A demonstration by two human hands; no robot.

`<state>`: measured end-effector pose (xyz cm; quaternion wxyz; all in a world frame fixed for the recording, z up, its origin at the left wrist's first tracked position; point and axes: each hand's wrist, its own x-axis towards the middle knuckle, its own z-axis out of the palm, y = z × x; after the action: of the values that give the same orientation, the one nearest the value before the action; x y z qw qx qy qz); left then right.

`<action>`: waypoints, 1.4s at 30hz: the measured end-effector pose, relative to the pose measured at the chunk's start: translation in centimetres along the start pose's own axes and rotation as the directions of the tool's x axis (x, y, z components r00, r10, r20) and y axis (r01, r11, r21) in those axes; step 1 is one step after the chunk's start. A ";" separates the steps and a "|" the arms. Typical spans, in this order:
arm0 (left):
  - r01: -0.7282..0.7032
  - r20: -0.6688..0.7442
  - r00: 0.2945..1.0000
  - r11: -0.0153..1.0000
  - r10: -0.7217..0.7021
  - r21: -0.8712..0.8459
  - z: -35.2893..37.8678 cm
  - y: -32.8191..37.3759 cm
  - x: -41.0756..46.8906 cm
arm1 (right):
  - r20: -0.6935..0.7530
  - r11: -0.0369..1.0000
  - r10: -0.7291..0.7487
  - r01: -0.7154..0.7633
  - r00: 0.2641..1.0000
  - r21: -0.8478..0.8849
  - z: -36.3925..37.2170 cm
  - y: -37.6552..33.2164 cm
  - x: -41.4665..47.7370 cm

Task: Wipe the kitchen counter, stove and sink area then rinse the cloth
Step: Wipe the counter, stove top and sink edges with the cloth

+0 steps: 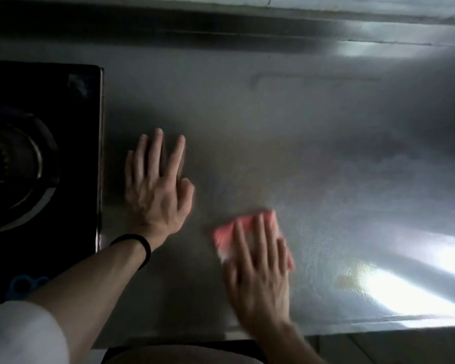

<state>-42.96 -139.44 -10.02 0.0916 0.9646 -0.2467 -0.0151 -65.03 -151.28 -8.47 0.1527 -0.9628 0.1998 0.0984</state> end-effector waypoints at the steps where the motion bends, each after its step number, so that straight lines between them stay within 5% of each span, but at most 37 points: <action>1: -0.002 0.006 1.000 1.000 0.002 -0.001 0.0 -0.1 0.0 | 0.040 1.000 0.004 -0.004 0.999 -0.002 0.9 -1.2 -3.4; 8: -0.009 0.041 0.999 1.000 0.009 0.005 -0.1 -0.1 0.1 | 0.059 1.000 0.019 -0.020 0.998 0.014 0.6 -0.5 -5.7; 11: -0.004 0.041 0.999 1.000 0.004 0.008 -0.2 -0.1 0.1 | 0.022 0.974 0.223 -0.223 0.975 0.036 -1.2 5.2 -5.5; 17: -0.023 0.016 1.000 1.000 0.023 0.015 0.2 -0.2 -0.1 | -0.041 0.798 0.599 -0.592 0.800 0.109 -4.1 16.4 -7.0; 22: -0.040 -0.007 0.999 0.999 0.040 -0.010 0.1 -0.2 -0.1 | -0.090 0.655 0.754 -0.732 0.651 0.190 -2.7 11.7 -5.0; 28: -0.044 -0.014 0.999 0.999 0.044 -0.031 -0.3 0.0 -0.3 | -0.029 0.888 0.448 -0.441 0.894 0.127 2.0 -3.1 -5.5; 31: -0.033 0.010 0.999 0.999 0.034 -0.042 -0.3 -0.1 -0.1 | 0.001 0.933 0.349 -0.347 0.937 0.099 3.1 -6.6 -5.3; 37: 0.012 0.053 0.999 0.998 -0.009 -0.056 -0.8 0.4 0.4 | 0.010 0.996 0.084 -0.084 0.996 0.027 1.6 -0.6 -5.8; 42: 0.030 0.088 0.996 1.000 -0.029 -0.002 -1.2 5.1 1.8 | -0.017 0.971 0.238 -0.238 0.971 -0.006 -1.7 11.4 -7.1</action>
<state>-43.68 -144.46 -7.86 0.0820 0.9664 -0.2361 -0.0593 -75.96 -159.31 -7.98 0.1347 -0.9333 0.3145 0.1091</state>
